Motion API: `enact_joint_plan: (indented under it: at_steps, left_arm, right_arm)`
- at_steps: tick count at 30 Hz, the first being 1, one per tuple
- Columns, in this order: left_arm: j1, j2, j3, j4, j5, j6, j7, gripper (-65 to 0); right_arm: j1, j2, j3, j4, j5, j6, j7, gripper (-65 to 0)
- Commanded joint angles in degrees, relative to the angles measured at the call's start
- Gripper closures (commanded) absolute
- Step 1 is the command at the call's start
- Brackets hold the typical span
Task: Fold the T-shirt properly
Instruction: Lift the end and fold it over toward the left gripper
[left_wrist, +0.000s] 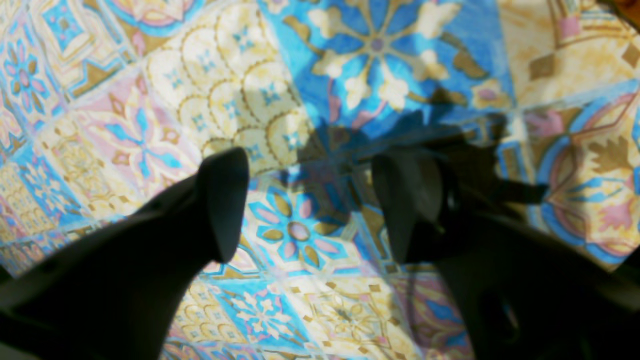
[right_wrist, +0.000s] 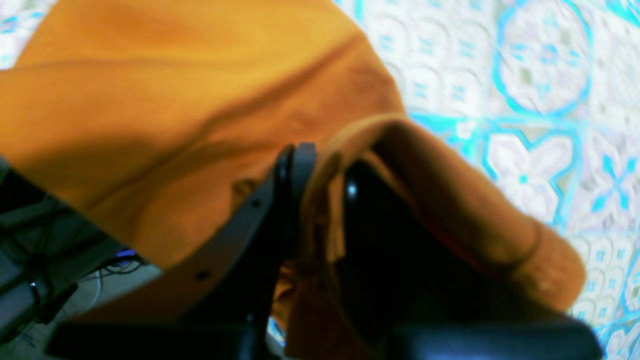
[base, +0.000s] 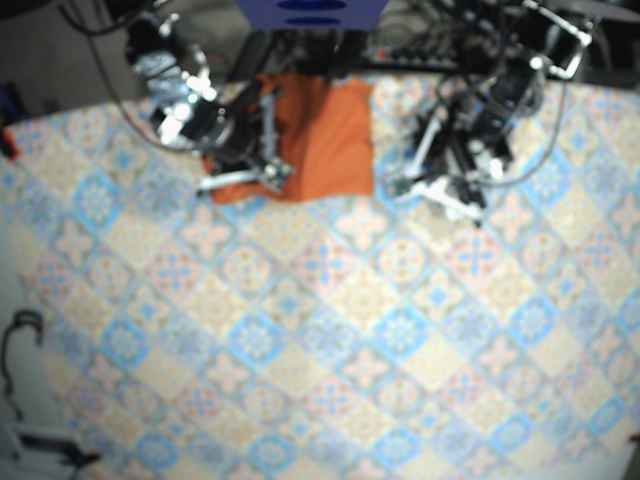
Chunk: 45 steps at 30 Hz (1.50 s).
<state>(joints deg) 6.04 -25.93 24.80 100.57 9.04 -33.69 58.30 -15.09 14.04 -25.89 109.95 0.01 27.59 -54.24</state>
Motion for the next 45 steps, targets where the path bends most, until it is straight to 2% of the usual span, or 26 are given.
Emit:
enact_joint_plan:
  at_steps: [1,6,11,17,28,34,37,39,45]
  left_arm:
    - [-0.5,-0.7,-0.4,0.7,0.5,0.2,-1.3,-41.2]
    - [0.5,-1.6,-0.8,-0.8,0.7,0.2,-5.7,-41.2]
    - [0.7,-2.0,-0.8,-2.0,0.7,0.4,-6.7,-41.2]
    - [0.6,-3.1,-0.8,-7.4,0.7,0.4,-10.8,-41.2]
    - [0.7,-3.1,-0.8,-8.2,0.7,0.4,-11.2,-41.2]
    - [0.7,-3.1,-0.8,-8.3,0.7,0.4,-11.2,-41.2]
    - [0.7,-3.1,-0.8,-8.3,0.7,0.4,-11.2,-41.2]
    - [0.7,-3.1,-0.8,-8.3,0.7,0.4,-11.2,-41.2]
    - [0.7,-3.1,-0.8,-8.3,0.7,0.4,-11.2,-41.2]
  right_arm:
    - [0.5,0.1,0.1,1.6,0.4,-0.2,1.0,0.0]
    - [0.8,0.1,-0.6,1.7,0.3,-0.2,1.0,0.0]
    - [2.1,0.1,-4.6,2.0,0.3,-0.2,1.0,0.0]
    - [5.1,0.1,-9.9,1.7,0.3,-0.2,1.0,0.0]
    - [7.8,0.1,-10.8,0.1,0.4,-0.2,0.9,0.0]
    - [9.2,-0.1,-16.5,-1.5,0.4,-0.2,0.9,0.0]
    - [9.2,-1.6,-18.4,-1.9,0.4,-0.2,0.9,0.0]
    - [9.2,-2.9,-19.2,-2.0,-1.5,-0.2,0.9,0.0]
    - [9.2,-7.3,-22.9,-7.1,-15.8,-0.2,0.9,0.0]
